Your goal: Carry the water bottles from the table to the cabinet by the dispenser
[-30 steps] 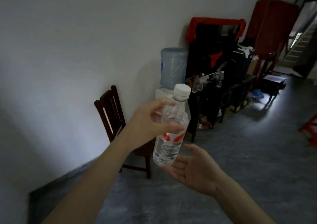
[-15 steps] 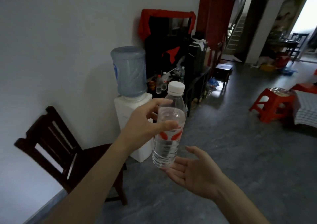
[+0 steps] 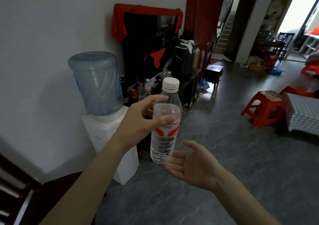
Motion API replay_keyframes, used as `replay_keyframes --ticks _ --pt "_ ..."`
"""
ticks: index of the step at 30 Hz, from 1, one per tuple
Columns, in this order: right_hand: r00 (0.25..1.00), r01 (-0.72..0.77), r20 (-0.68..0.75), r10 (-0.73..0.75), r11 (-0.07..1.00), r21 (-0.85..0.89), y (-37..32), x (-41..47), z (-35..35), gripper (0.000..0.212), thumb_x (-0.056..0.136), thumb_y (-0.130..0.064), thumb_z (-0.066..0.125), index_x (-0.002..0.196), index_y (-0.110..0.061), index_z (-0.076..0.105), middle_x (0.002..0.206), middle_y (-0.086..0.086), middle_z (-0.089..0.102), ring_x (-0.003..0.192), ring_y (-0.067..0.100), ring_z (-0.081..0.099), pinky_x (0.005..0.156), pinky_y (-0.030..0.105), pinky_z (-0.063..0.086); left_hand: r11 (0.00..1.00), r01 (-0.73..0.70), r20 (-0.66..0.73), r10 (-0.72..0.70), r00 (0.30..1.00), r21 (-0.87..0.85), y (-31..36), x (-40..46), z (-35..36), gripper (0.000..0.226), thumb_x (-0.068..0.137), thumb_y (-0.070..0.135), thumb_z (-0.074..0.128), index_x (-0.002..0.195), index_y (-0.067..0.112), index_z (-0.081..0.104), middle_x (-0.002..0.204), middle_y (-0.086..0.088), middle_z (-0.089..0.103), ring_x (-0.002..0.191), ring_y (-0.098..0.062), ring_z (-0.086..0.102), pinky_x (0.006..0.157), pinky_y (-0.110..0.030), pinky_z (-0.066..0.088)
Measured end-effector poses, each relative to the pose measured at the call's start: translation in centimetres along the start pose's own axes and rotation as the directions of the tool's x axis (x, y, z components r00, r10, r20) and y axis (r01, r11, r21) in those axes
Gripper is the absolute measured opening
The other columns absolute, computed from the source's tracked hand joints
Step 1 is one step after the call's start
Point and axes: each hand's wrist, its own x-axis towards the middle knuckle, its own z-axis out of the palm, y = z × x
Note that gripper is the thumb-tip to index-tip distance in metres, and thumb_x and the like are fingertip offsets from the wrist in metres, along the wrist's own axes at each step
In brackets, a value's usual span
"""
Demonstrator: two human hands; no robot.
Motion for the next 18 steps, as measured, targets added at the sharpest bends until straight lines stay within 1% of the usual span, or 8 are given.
replay_keyframes --ticks 2,5,9,12,15,18 --pt "1.000 -0.023 -0.006 0.023 1.000 0.015 -1.7 1.4 -0.8 0.065 0.093 -0.042 0.045 0.133 0.009 0.052 0.132 0.029 0.059 0.134 0.037 0.050 0.104 0.039 0.043 1.000 0.006 0.001 -0.006 1.000 -0.006 -1.1 2.1 0.4 0.063 0.069 0.051 0.078 0.126 0.028 0.066 0.113 0.007 0.075 0.108 -0.013 0.071 0.094 -0.035 0.058" --pt "0.999 -0.044 0.008 0.044 0.998 0.036 -4.2 3.6 -2.0 0.065 0.094 -0.043 0.043 0.134 0.008 0.052 0.133 0.028 0.059 0.134 0.036 0.049 0.099 0.039 0.047 1.000 0.006 -0.038 -0.008 0.999 -0.029 -3.0 5.4 0.9 0.064 0.068 0.052 0.077 0.125 0.026 0.067 0.111 0.006 0.076 0.105 -0.013 0.072 0.090 -0.031 0.059" --pt "0.999 -0.024 -0.023 0.025 0.999 0.049 -7.9 7.0 -3.6 0.063 0.095 -0.041 0.042 0.133 0.007 0.054 0.134 0.027 0.059 0.135 0.036 0.049 0.104 0.039 0.043 0.998 0.010 -0.074 -0.014 0.997 -0.059 -6.1 9.9 1.3 0.061 0.068 0.050 0.078 0.124 0.027 0.068 0.110 0.003 0.076 0.104 -0.016 0.073 0.091 -0.039 0.061" --pt "0.999 -0.048 -0.025 0.049 0.998 0.044 -10.7 10.2 -4.6 0.063 0.096 -0.042 0.041 0.133 0.008 0.054 0.132 0.028 0.060 0.122 0.035 0.057 0.105 0.039 0.042 0.998 0.025 -0.069 -0.028 0.997 -0.053 -8.7 13.6 1.2 0.063 0.068 0.049 0.080 0.126 0.025 0.068 0.110 0.000 0.076 0.104 -0.019 0.073 0.092 -0.046 0.060" --pt "0.998 -0.053 -0.028 0.054 0.998 0.035 -14.3 14.1 -5.1 0.064 0.095 -0.041 0.042 0.133 0.009 0.054 0.130 0.028 0.061 0.113 0.035 0.062 0.102 0.039 0.044 0.997 0.039 -0.061 -0.043 0.997 -0.061 -11.4 18.1 0.2 0.065 0.066 0.047 0.083 0.125 0.022 0.069 0.108 -0.002 0.077 0.104 -0.022 0.074 0.094 -0.053 0.059" --pt "0.999 -0.035 -0.041 0.036 0.999 0.029 -18.6 18.6 -5.1 0.063 0.088 -0.039 0.049 0.128 0.009 0.060 0.128 0.027 0.063 0.103 0.035 0.068 0.100 0.038 0.045 0.997 0.052 -0.065 -0.056 0.996 -0.062 -13.9 23.6 -1.3 0.065 0.066 0.048 0.083 0.124 0.023 0.070 0.110 -0.002 0.077 0.106 -0.021 0.074 0.096 -0.054 0.057"
